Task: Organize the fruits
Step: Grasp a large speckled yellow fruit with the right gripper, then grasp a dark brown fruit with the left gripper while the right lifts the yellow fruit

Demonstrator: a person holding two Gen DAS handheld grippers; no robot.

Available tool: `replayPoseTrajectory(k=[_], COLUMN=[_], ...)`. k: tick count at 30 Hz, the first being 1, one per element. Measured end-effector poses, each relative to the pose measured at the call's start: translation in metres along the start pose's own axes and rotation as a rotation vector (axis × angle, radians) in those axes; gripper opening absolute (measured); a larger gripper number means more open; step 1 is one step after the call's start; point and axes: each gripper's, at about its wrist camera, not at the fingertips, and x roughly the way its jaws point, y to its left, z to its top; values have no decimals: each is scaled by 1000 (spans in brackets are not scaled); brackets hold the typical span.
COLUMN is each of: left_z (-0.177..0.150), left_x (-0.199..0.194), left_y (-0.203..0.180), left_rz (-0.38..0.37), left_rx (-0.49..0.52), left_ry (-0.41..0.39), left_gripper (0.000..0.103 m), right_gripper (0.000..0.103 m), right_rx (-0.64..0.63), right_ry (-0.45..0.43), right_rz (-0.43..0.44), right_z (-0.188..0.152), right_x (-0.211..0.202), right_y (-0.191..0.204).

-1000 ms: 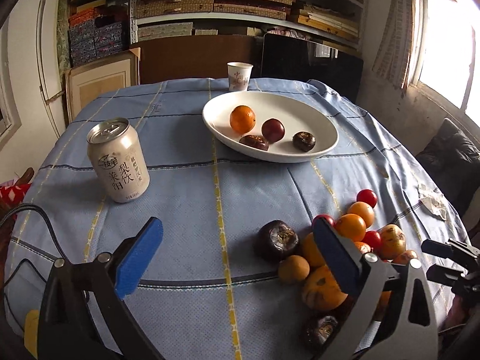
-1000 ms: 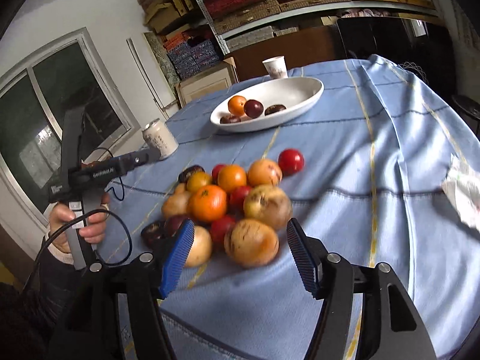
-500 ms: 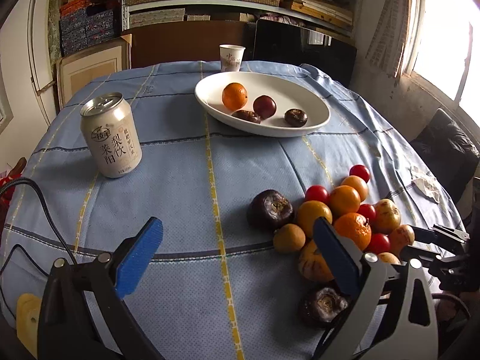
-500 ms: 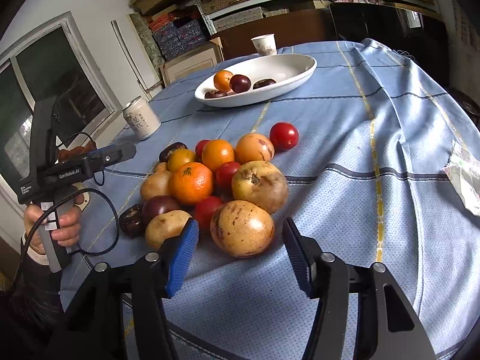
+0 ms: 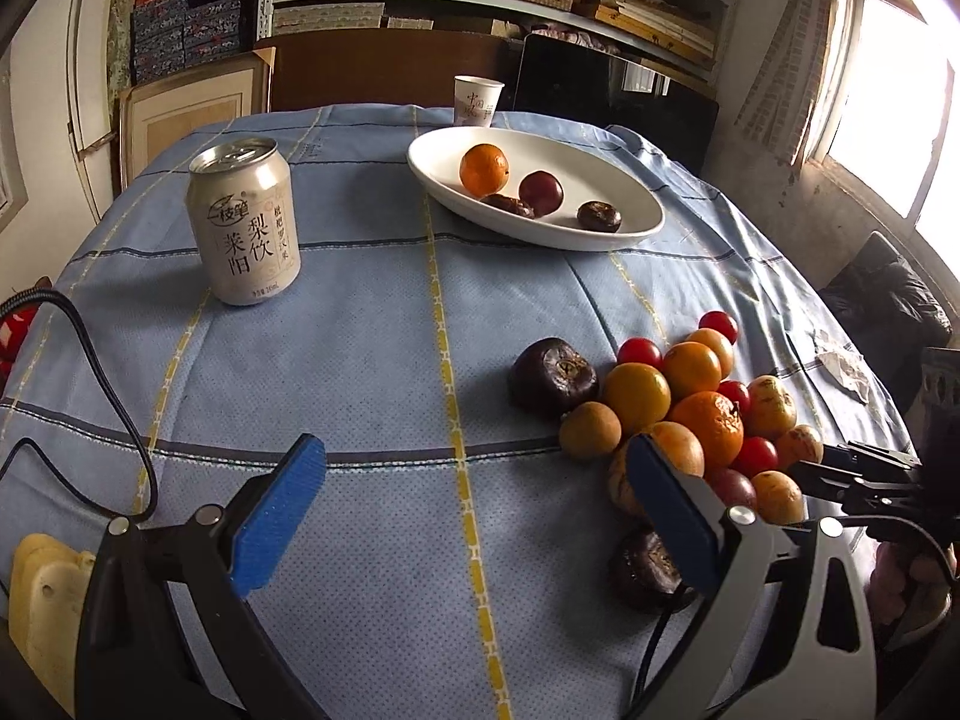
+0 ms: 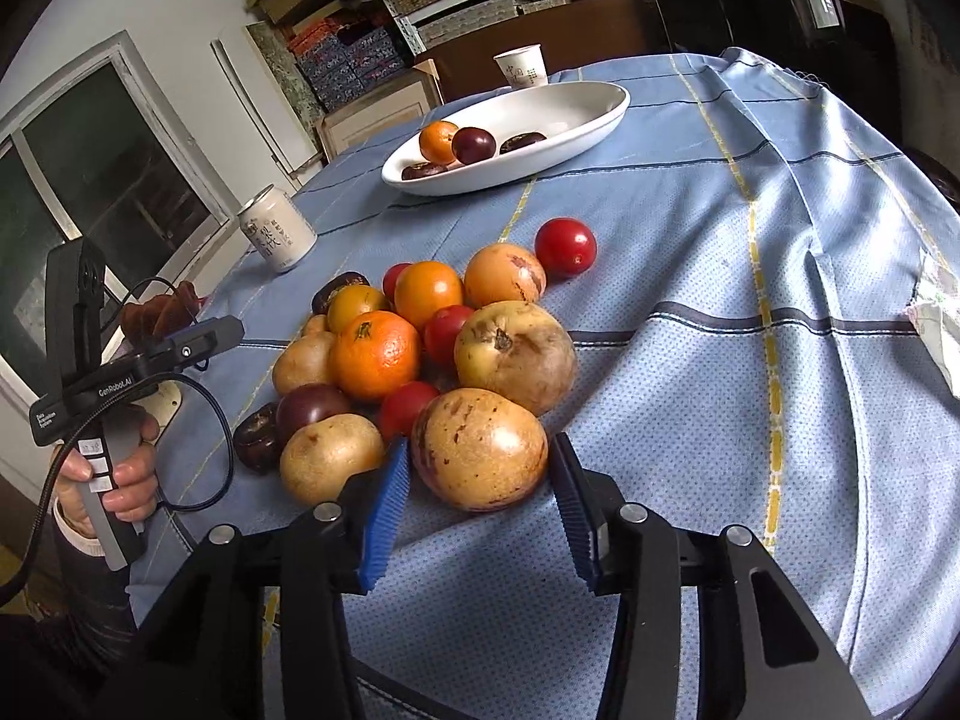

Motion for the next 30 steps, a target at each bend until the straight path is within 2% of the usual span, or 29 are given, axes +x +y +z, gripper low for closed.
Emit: replayPoseTrajectory(k=[5, 9, 11, 13, 15, 18, 25, 27, 30], left_z=[-6, -10, -12, -16, -22, -30, -40, -41, -41], left_x=[4, 8, 10, 12, 10, 2, -2, 1, 6], left_y=[-5, -7, -11, -18, -32, -50, -70, -70, -68], left_rz=[-24, -49, -92, -152, -197, -212, -197, -191, -194], left_rx=[22, 31, 47, 71, 127, 201, 292, 296, 284], left_ry=[22, 46, 67, 97, 115, 102, 109, 121, 145], left_gripper=[98, 97, 78, 71, 69, 69, 69, 64, 53], right_gripper=[44, 44, 44, 44, 44, 44, 44, 44, 44], right_rx=[25, 57, 73, 82, 87, 89, 90, 88, 85], right_ry=[-19, -129, -180, -214, -232, -227, -227, -224, -225], right_rz=[32, 127, 173, 219, 239, 246, 254, 253, 251], right_z=[-1, -3, -5, -6, -6, -5, -6, -6, -6], right_x=[-5, -26, -36, -42, -46, -45, -45, -44, -45], right_y=[-6, -15, -20, -23, -25, -25, -27, -26, -25])
